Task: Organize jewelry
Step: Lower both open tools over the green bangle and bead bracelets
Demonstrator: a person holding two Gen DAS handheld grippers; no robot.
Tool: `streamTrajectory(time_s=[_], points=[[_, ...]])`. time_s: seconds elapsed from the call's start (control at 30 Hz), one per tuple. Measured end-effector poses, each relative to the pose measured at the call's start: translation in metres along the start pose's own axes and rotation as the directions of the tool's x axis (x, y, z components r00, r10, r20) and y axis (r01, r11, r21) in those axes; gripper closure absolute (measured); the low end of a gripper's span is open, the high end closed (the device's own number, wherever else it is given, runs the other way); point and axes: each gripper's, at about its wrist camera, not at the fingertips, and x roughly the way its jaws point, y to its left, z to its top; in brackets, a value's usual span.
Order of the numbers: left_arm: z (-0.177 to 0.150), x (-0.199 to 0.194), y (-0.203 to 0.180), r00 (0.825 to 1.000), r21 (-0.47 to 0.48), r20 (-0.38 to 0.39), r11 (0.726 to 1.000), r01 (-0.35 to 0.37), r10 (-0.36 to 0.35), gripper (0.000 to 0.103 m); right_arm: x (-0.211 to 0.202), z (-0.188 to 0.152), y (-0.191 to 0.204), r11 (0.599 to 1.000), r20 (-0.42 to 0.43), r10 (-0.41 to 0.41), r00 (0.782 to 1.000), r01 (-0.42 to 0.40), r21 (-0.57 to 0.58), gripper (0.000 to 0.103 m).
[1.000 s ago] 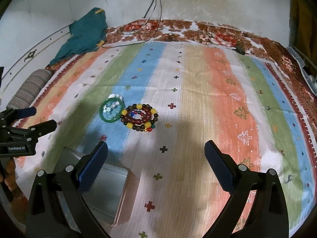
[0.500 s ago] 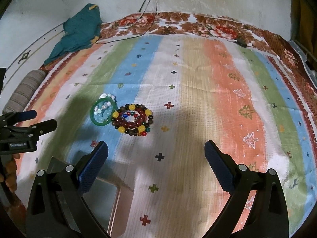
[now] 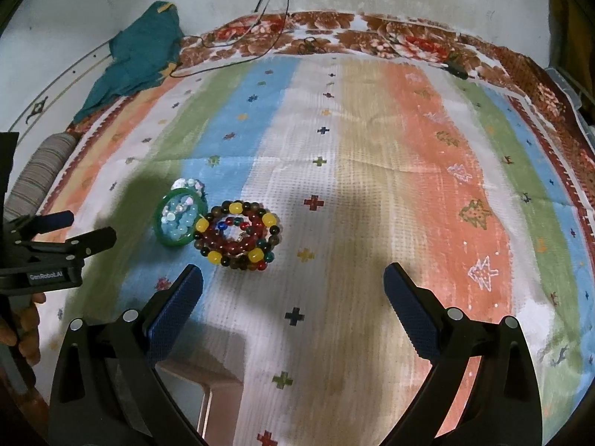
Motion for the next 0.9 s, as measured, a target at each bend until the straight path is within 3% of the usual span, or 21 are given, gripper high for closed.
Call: streamTrajectory(time_s=[0.63, 0.77, 0.9], points=[[0.015, 0.035, 0.003, 0.997, -0.009, -0.055, 0.999, 0.045, -0.045, 0.023, 0.038, 0.019, -0.003, 1.000, -0.060, 0.016, 0.998, -0.016, 0.006, 0.005], [0.017, 0.043, 0.004, 0.997, -0.018, -0.063, 0.999, 0.050, -0.052, 0.028, 0.048, 0.020, -0.002, 1.000, -0.088, 0.017, 0.996, -0.017, 0.006, 0.021], [0.018, 0.051, 0.001, 0.996, -0.003, -0.080, 0.999, 0.050, -0.050, 0.038, 0.056, 0.022, -0.001, 1.000, -0.102, 0.016, 0.995, -0.016, -0.002, 0.022]])
